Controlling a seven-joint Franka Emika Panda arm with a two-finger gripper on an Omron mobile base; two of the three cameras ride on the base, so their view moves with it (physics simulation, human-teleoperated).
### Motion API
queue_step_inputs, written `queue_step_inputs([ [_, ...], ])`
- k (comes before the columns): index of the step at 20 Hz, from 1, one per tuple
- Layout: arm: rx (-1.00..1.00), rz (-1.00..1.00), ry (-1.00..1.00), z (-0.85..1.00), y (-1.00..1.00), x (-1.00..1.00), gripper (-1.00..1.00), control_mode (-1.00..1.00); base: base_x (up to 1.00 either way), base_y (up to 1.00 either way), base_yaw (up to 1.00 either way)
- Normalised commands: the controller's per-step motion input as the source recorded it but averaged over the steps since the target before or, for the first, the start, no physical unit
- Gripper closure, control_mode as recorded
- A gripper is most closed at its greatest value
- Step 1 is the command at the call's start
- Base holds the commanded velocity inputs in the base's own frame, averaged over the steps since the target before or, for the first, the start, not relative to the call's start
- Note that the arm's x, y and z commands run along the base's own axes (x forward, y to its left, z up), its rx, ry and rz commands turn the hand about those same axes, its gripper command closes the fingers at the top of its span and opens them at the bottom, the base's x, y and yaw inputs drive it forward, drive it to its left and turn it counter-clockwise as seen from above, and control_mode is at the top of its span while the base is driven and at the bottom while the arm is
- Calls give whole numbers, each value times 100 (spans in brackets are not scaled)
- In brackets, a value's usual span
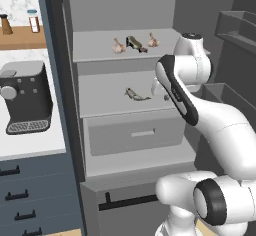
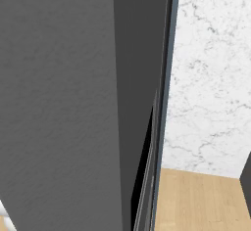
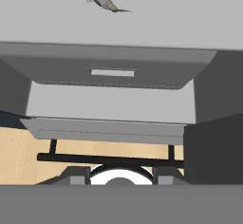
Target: Place one garlic and one fish in each tupperware on the nearby counter, to pack two identical lunches.
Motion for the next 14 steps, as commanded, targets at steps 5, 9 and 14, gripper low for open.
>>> queue_step_inputs([
  [5, 0, 0, -6, 0, 8, 0, -100, -100, 0, 0, 0],
  [9, -3, 0, -31, 4, 24, 0, -100, -100, 0, 0, 0],
  [14, -7, 6, -47, 43, 8, -2, -100, -100, 0, 0, 0],
])
